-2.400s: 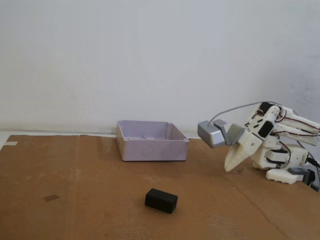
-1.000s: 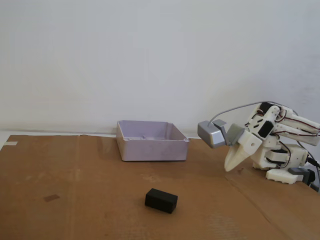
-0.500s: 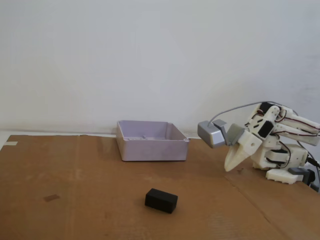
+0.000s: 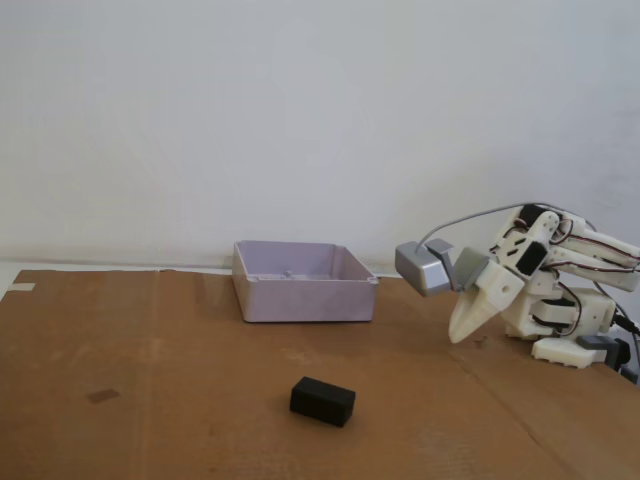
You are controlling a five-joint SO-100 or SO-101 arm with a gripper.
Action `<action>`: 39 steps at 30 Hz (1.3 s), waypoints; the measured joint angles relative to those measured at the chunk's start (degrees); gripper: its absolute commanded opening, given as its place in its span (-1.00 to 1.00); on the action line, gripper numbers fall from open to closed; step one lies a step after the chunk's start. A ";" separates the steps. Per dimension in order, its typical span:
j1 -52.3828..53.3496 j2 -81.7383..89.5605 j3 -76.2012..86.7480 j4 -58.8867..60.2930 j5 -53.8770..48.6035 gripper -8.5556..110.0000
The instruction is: Grasp a block and put it in the box.
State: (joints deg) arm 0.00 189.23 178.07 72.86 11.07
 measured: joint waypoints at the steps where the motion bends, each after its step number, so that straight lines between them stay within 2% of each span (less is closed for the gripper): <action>1: 0.00 -0.09 0.00 -0.26 0.00 -0.86; 15: -0.18 -24.17 -7.29 -12.66 0.44 -0.86; 26: -0.18 -31.90 -17.49 -22.06 0.53 -0.86; 39: -9.58 -42.80 -23.38 -35.51 4.83 -0.86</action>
State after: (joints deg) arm -9.58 146.43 154.69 37.35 15.91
